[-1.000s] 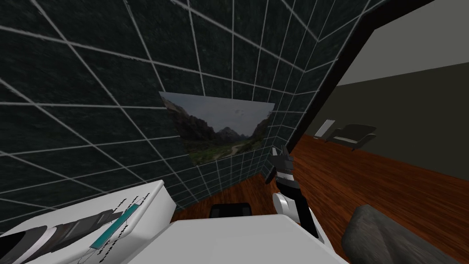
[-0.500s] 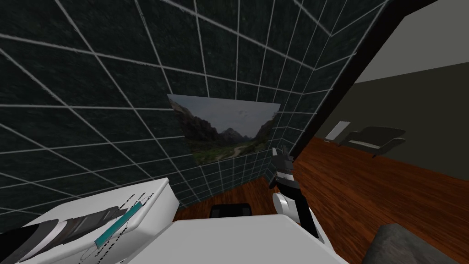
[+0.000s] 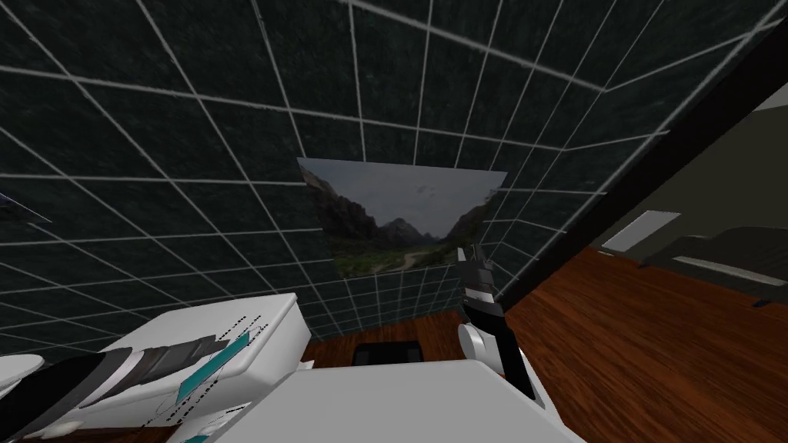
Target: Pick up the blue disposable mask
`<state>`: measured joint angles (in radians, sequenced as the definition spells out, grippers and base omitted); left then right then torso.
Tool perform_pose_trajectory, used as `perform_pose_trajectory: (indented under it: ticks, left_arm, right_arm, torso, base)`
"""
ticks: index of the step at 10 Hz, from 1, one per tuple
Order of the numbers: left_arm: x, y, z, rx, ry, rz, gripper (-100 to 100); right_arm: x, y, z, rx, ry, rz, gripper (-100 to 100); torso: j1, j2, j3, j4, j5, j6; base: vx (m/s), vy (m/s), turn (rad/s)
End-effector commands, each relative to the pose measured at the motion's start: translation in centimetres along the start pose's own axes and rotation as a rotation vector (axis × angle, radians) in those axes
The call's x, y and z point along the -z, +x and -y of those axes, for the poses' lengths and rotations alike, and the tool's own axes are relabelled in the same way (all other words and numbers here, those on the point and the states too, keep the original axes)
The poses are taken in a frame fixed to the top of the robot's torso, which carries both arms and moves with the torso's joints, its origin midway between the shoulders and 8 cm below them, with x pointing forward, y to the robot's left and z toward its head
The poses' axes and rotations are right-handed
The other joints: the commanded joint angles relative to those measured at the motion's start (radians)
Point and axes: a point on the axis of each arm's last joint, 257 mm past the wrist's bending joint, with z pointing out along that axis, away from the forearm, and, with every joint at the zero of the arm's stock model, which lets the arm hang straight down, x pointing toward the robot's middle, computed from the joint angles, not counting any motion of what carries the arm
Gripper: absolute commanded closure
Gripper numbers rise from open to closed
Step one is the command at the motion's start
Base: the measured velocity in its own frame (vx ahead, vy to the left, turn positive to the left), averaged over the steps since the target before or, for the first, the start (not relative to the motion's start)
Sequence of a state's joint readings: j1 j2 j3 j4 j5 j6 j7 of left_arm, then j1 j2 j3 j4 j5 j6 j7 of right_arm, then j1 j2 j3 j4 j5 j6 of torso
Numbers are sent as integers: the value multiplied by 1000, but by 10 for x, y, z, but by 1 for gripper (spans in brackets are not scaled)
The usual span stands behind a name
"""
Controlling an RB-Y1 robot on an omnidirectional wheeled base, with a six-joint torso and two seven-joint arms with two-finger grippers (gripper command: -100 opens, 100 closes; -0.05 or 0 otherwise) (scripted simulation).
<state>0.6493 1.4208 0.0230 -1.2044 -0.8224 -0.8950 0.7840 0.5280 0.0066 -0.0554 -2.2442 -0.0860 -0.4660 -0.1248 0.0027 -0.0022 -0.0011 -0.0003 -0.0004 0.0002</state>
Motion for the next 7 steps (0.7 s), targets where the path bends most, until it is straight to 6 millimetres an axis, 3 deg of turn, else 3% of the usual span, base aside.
perform_pose_trajectory:
  ticks: [1, 7]
  left_arm:
    - [-2, -7, 16, -42, 22, -12, 100]
    - [-3, -14, 32, -128, 27, -40, 100]
  right_arm:
    - [0, 0, 0, 0, 0, 0, 0]
    - [0, 0, 0, 0, 0, 0, 0]
  torso:
    - [0, 0, 0, 0, 0, 0]
    - [0, 0, 0, 0, 0, 3]
  base:
    - [127, 5, 369]
    - [82, -3, 160]
